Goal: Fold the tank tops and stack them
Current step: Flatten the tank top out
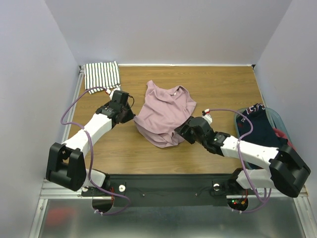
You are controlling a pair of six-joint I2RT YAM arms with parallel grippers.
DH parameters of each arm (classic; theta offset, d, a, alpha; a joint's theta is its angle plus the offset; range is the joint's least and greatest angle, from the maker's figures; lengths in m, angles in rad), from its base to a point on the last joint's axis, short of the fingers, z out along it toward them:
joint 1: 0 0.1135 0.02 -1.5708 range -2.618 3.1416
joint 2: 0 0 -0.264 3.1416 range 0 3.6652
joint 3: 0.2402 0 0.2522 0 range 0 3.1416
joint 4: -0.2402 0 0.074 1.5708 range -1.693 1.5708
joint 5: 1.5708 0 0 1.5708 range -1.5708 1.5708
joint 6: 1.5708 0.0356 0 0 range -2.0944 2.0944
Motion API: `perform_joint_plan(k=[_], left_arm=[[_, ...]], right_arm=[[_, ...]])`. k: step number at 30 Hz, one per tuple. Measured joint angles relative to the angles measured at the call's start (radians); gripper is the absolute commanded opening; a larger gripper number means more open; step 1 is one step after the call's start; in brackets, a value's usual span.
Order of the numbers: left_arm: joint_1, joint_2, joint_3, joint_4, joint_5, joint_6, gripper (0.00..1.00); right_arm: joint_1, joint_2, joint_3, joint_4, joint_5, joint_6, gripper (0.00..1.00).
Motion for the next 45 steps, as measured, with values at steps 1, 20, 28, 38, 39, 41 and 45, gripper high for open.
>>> perform_joint_plan(k=[1, 20, 28, 38, 39, 41, 45], left_arm=[[0.0, 0.0, 0.0, 0.0, 0.0, 0.0, 0.0], [0.0, 0.0, 0.0, 0.012, 0.011, 0.005, 0.0], [0.0, 0.001, -0.001, 0.015, 0.016, 0.005, 0.0], [0.0, 0.002, -0.013, 0.022, 0.021, 0.006, 0.0], [0.0, 0.002, -0.014, 0.022, 0.022, 0.006, 0.0], [0.0, 0.002, -0.018, 0.022, 0.023, 0.006, 0.0], [0.0, 0.002, -0.018, 0.023, 0.026, 0.006, 0.0]], right_arm=[[0.0, 0.002, -0.01, 0.016, -0.001, 0.016, 0.55], [0.0, 0.078, -0.062, 0.172, -0.011, 0.151, 0.47], [0.0, 0.086, -0.067, 0.2, -0.015, 0.161, 0.42], [0.0, 0.103, -0.097, 0.245, -0.027, 0.156, 0.32], [0.0, 0.103, -0.101, 0.245, -0.028, 0.156, 0.32], [0.0, 0.103, -0.114, 0.248, -0.032, 0.153, 0.26], [0.0, 0.103, -0.119, 0.251, -0.039, 0.136, 0.04]])
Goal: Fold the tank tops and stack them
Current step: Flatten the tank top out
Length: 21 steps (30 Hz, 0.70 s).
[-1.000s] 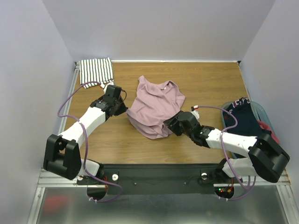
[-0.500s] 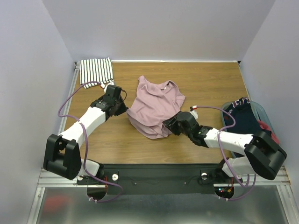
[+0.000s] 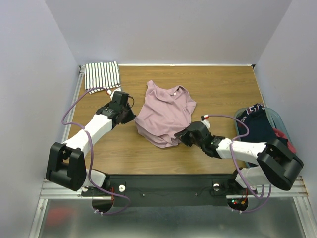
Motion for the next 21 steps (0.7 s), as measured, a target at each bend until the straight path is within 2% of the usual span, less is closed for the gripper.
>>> perform_joint_plan(k=[2, 6, 11, 16, 21], left_arm=[[0.0, 0.0, 0.0, 0.0, 0.001, 0.0, 0.0], [0.0, 0.0, 0.0, 0.0, 0.004, 0.0, 0.0], [0.008, -0.01, 0.007, -0.017, 0.008, 0.006, 0.0], [0.058, -0.06, 0.132, -0.092, 0.041, 0.016, 0.0], [0.13, -0.074, 0.384, -0.099, 0.122, -0.001, 0.0]], right_arm=[[0.0, -0.001, 0.0, 0.002, -0.002, -0.011, 0.01], [0.0, -0.04, -0.001, -0.023, 0.0, -0.048, 0.0], [-0.003, -0.214, 0.066, -0.198, 0.061, -0.162, 0.0], [-0.067, -0.317, 0.361, -0.401, 0.117, -0.364, 0.0], [-0.215, -0.201, 0.829, -0.508, 0.091, -0.57, 0.0]])
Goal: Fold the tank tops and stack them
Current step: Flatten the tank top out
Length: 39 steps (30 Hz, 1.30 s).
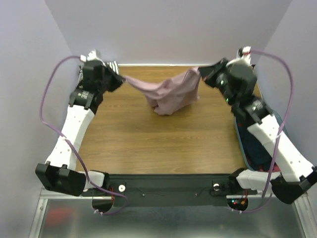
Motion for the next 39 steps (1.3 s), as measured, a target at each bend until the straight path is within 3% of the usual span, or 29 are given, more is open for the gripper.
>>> perform_joint_plan(k=[5, 11, 22, 29, 34, 39], left_arm=[[0.069, 0.018, 0.319, 0.028, 0.097, -0.069, 0.0], [0.122, 0.013, 0.507, 0.047, 0.16, -0.137, 0.0], [0.133, -0.257, 0.304, 0.076, 0.2, -0.259, 0.0], [0.133, -0.301, 0.249, 0.142, 0.197, -0.314, 0.0], [0.133, -0.207, 0.179, 0.267, 0.207, -0.377, 0.0], [0.133, 0.108, 0.262, 0.413, 0.244, -0.412, 0.0]], right_arm=[[-0.117, 0.177, 0.378, -0.077, -0.097, -0.135, 0.0], [-0.15, 0.254, 0.628, -0.166, -0.128, -0.241, 0.0], [-0.151, -0.046, 0.449, -0.24, -0.258, -0.243, 0.0], [-0.151, -0.029, 0.481, -0.244, -0.283, -0.241, 0.0], [-0.178, 0.234, 0.607, -0.229, -0.354, -0.255, 0.0], [-0.296, 0.658, 0.861, -0.223, -0.581, -0.242, 0.0]])
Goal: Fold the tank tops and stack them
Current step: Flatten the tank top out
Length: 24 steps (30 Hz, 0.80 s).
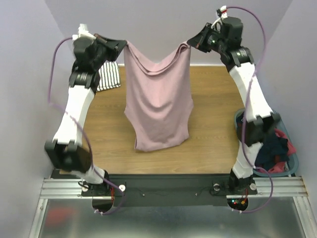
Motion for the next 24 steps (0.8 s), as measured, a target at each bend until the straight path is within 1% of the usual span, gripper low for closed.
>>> perform_joint_plan(k=[1, 2, 4, 5, 6, 7, 9, 10, 12, 16, 18, 20, 21, 23, 24], left_arm=[[0.0, 0.069, 0.036, 0.0, 0.008, -0.003, 0.0], [0.0, 0.164, 0.102, 0.001, 0.024, -0.003, 0.0], [0.0, 0.335, 0.248, -0.01, 0.053, -0.003, 0.0], [0.0, 0.414, 0.338, -0.031, 0.068, 0.0, 0.0], [0.0, 0.469, 0.421, -0.046, 0.08, 0.004, 0.0], [0.0, 0.551, 0.547, -0.076, 0.095, 0.01, 0.0], [0.002, 0.631, 0.704, -0.099, 0.118, 0.025, 0.0], [0.002, 0.635, 0.729, -0.101, 0.126, 0.034, 0.0], [0.003, 0.596, 0.72, -0.098, 0.138, 0.05, 0.0], [0.007, 0.348, 0.39, 0.003, 0.145, 0.069, 0.0], [0.007, 0.209, 0.178, 0.077, 0.145, 0.069, 0.0], [0.003, 0.103, -0.018, 0.115, 0.145, 0.068, 0.0], [-0.002, 0.063, -0.127, 0.155, 0.14, 0.064, 0.0], [-0.014, 0.013, -0.33, 0.196, 0.127, 0.056, 0.0], [-0.024, 0.003, -0.424, 0.218, 0.117, 0.054, 0.0]], right_arm=[[-0.024, 0.073, 0.049, 0.002, -0.036, 0.006, 0.0], [-0.055, 0.164, 0.121, -0.013, -0.081, 0.021, 0.01], [-0.104, 0.328, 0.308, -0.03, -0.162, 0.06, 0.0], [-0.136, 0.393, 0.376, -0.016, -0.198, 0.085, 0.0], [-0.155, 0.419, 0.399, -0.004, -0.23, 0.11, 0.0], [-0.19, 0.429, 0.397, 0.026, -0.263, 0.142, 0.0], [-0.232, 0.406, 0.36, 0.085, -0.303, 0.174, 0.0], [-0.249, 0.379, 0.325, 0.109, -0.312, 0.185, 0.0], [-0.283, 0.288, 0.219, 0.154, -0.331, 0.191, 0.0], [-0.286, 0.074, -0.045, 0.246, -0.357, 0.182, 0.0], [-0.272, -0.055, -0.244, 0.296, -0.367, 0.172, 0.0], [-0.262, -0.139, -0.426, 0.339, -0.373, 0.157, 0.0], [-0.256, -0.196, -0.562, 0.346, -0.376, 0.15, 0.0], [-0.252, -0.239, -0.752, 0.37, -0.37, 0.14, 0.0], [-0.252, -0.26, -0.883, 0.391, -0.36, 0.138, 0.0]])
